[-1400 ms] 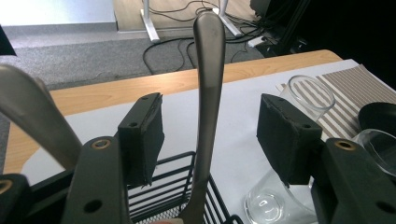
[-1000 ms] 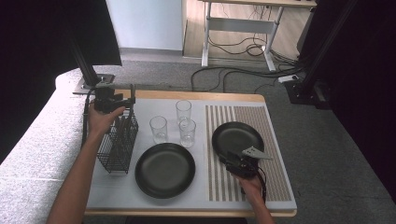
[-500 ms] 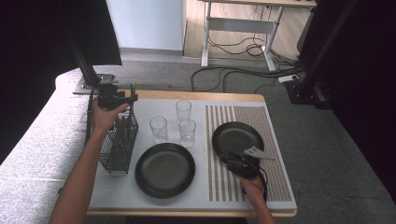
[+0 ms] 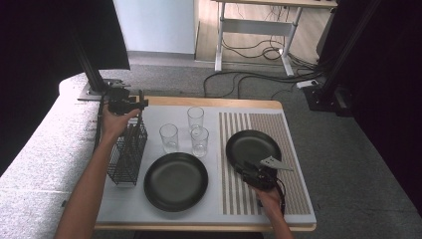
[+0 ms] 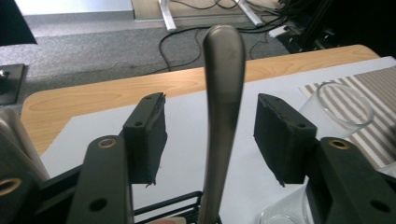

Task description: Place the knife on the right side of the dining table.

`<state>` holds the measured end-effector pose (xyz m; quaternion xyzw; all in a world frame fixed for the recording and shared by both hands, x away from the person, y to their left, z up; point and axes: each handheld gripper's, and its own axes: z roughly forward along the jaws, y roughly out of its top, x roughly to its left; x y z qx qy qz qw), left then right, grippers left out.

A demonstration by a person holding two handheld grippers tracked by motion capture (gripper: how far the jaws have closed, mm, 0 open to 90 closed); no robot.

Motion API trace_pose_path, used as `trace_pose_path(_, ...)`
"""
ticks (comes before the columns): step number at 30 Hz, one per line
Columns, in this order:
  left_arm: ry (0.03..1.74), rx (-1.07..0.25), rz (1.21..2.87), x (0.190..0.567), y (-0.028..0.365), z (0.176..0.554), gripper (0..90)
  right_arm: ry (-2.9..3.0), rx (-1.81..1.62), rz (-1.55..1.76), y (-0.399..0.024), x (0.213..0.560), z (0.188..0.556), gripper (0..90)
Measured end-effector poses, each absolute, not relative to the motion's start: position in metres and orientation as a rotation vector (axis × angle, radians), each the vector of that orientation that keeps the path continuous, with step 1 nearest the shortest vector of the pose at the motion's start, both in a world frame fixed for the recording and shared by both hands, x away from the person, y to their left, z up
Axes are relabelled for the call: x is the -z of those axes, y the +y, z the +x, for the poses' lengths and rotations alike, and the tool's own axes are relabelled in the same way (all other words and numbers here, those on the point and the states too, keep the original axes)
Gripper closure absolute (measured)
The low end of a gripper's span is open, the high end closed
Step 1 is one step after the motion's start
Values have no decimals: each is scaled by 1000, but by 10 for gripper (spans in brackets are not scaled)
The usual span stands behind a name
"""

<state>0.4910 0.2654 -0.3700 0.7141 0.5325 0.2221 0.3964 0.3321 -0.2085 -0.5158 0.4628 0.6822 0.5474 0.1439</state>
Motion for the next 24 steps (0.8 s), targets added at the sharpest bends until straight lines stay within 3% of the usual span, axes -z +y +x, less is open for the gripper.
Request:
trace_pose_path(13,1349,-511,1821,371,266,493,672,1963,-1575,1333,-210,516,332,487)
trace_pose_path(24,1332,-480,1825,367,267,491,757,1960,-1578,1334,-211,515,332,487)
